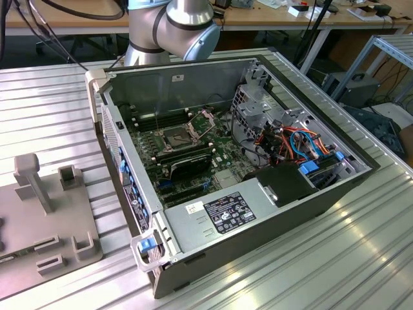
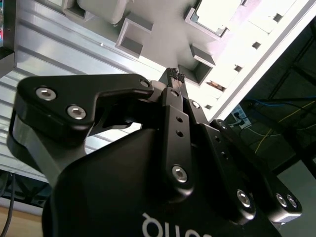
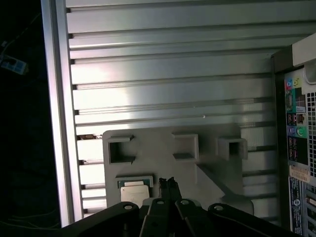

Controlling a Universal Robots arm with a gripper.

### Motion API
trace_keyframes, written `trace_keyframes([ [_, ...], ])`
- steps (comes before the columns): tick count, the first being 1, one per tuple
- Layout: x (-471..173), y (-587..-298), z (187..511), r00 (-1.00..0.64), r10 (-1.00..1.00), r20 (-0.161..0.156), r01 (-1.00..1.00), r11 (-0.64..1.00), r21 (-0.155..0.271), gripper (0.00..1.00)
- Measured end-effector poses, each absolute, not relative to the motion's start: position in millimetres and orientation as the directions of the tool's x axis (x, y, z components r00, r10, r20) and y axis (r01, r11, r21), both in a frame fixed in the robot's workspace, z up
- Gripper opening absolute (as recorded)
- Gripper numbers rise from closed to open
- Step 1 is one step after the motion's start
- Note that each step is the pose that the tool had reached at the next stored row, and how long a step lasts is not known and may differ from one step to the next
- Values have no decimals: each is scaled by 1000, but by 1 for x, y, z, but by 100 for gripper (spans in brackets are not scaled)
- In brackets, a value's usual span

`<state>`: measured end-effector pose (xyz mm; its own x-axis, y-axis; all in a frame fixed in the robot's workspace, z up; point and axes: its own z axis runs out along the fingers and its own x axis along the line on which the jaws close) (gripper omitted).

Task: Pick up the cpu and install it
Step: 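Reach for the cpu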

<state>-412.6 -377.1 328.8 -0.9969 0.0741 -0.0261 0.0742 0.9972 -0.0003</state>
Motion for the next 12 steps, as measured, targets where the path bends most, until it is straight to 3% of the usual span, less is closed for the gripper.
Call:
trace_keyframes([
  [12,-426,-395,319,-997,72,-26,72,997,0,11],
])
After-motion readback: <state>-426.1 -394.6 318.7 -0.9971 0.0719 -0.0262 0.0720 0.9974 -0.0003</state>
